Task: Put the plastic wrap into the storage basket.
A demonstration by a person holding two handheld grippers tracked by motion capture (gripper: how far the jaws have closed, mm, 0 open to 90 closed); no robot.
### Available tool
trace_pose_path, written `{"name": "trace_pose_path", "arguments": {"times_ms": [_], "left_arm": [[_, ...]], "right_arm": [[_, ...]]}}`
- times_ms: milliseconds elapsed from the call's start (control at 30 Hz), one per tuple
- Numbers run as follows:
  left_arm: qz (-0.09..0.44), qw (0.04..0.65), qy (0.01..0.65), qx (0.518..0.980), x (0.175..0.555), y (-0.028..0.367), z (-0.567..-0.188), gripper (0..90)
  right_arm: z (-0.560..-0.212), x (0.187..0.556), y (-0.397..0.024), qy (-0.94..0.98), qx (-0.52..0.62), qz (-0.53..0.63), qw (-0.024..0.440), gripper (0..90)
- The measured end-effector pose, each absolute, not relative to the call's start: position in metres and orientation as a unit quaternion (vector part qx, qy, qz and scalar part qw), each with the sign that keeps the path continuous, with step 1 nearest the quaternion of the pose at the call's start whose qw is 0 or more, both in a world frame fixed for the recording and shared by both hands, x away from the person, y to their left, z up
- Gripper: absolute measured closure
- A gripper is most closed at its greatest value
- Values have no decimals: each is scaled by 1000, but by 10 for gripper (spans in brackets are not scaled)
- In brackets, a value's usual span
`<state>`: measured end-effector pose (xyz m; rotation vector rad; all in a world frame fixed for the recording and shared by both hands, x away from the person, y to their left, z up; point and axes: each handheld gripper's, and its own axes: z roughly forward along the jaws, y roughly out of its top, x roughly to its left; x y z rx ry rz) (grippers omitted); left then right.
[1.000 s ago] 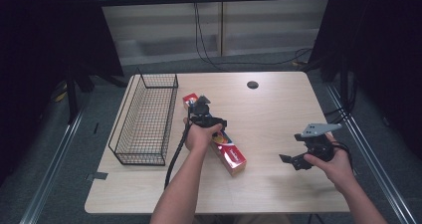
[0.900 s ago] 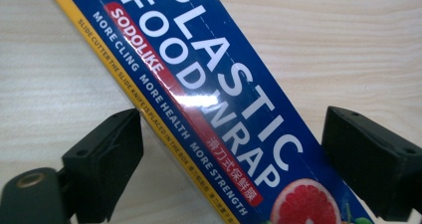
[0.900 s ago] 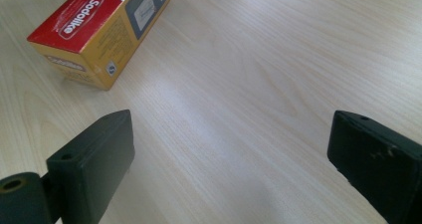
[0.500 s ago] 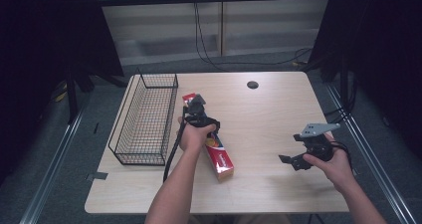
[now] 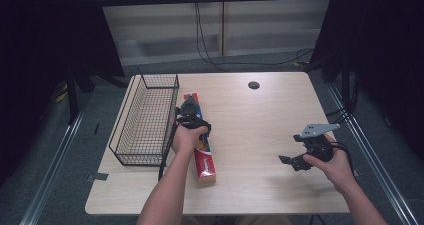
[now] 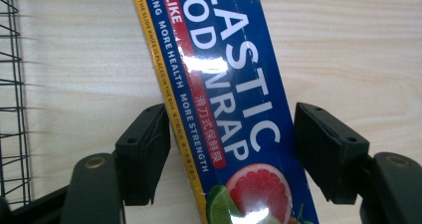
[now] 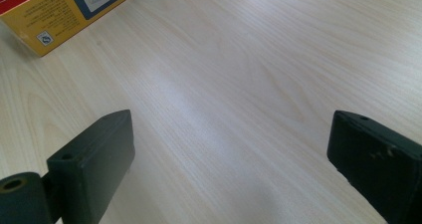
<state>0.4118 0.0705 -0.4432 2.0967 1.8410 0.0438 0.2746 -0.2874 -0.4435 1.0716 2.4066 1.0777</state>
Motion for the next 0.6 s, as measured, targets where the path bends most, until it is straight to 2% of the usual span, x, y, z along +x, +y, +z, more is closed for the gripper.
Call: {"name": "trace_pose_path", "arguments": {"times_ms": [300, 600], "left_arm": [[32, 163, 657, 735, 419, 65, -452, 297], [39, 147, 665, 731, 422, 60, -453, 329]], "right_arm": [[-444, 275, -288, 837, 371, 375, 147, 45], [-445, 275, -287, 841, 367, 370, 146, 45]]}}
